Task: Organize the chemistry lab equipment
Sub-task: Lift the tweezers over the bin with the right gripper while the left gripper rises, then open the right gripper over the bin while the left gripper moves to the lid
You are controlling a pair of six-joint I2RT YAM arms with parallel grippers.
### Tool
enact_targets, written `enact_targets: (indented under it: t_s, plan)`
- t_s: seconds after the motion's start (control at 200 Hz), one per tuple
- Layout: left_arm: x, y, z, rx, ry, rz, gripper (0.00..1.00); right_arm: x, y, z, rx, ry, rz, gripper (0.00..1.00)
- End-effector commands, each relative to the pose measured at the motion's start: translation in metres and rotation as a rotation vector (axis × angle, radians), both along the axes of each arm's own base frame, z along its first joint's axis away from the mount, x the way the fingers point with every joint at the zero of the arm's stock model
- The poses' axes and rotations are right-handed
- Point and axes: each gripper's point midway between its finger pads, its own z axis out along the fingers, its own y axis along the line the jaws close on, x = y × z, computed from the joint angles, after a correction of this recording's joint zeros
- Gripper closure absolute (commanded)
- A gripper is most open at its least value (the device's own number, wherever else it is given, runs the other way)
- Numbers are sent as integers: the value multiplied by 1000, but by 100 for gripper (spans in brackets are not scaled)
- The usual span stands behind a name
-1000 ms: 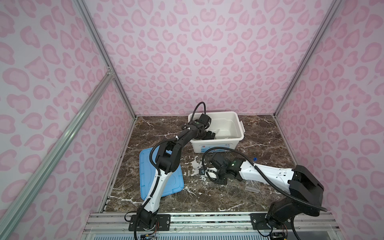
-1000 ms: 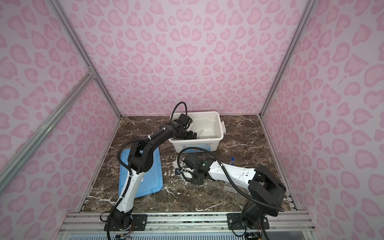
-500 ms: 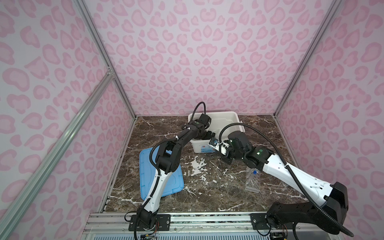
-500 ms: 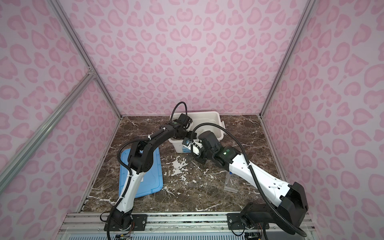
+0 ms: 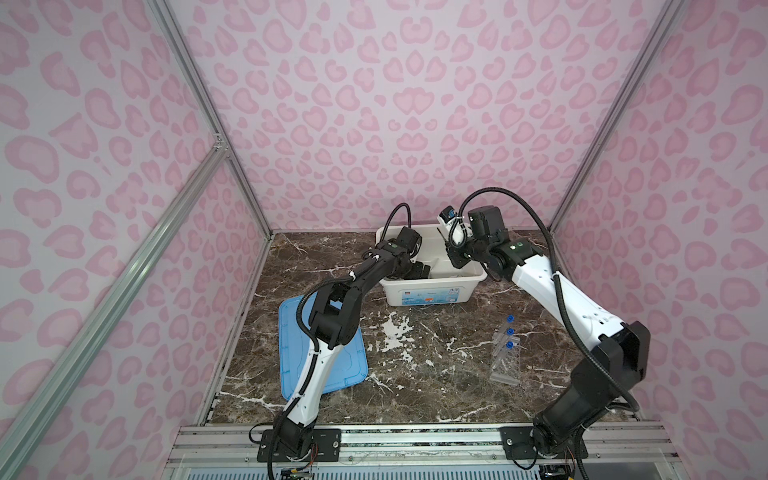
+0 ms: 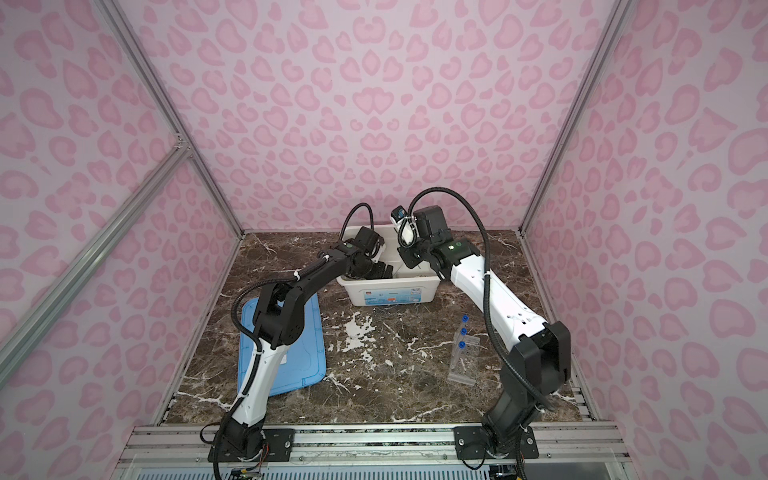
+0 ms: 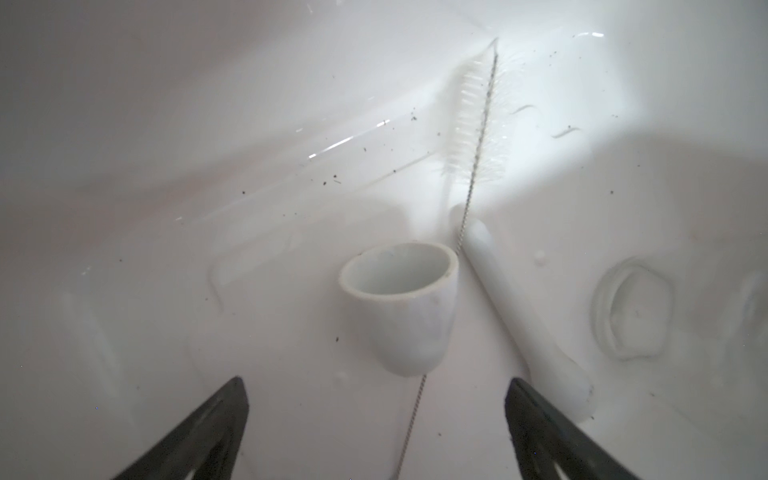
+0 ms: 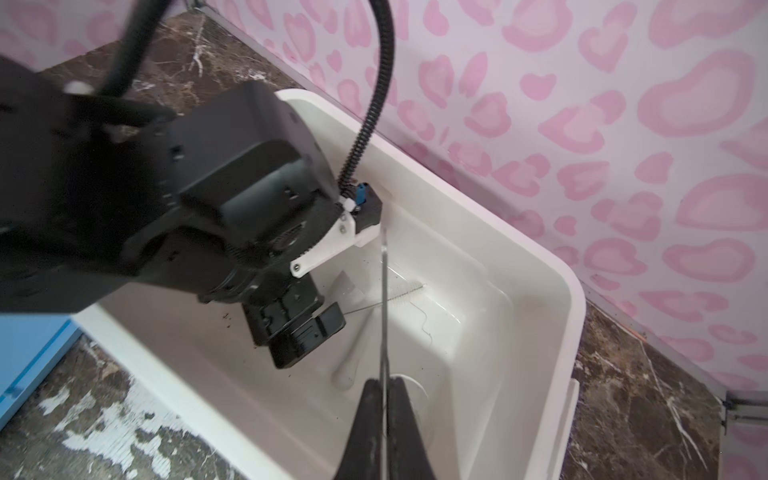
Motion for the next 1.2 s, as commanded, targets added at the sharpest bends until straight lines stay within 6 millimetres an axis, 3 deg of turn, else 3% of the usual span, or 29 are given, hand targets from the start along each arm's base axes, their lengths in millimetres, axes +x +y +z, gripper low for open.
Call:
enact_targets:
  t_s: [0.0,0.25,0.38,0.775,0.98,1.115,1.13,1.195]
  plan:
    - [-34,21,275,-258,-435,-4,2,12,-5,-31,8,130,-83,100]
    - [-36,25,284,-253,-460,2,2,35,-2,-87,-31,316,-121,100]
    - [-37,30,286,-236,-471,17,2,44,-5,-99,3,336,-145,100]
    - [-49,51,299,-212,-509,70,2,45,-7,-137,33,474,-153,100]
    - [-66,76,302,-181,-541,128,2,47,-5,-152,33,534,-154,99]
    - [-81,96,291,-162,-537,180,2,49,-6,-159,18,557,-173,95]
    - [-83,98,289,-158,-535,188,2,49,-6,-168,10,573,-176,95]
    - [-90,111,280,-143,-527,226,2,51,-8,-175,0,589,-187,92]
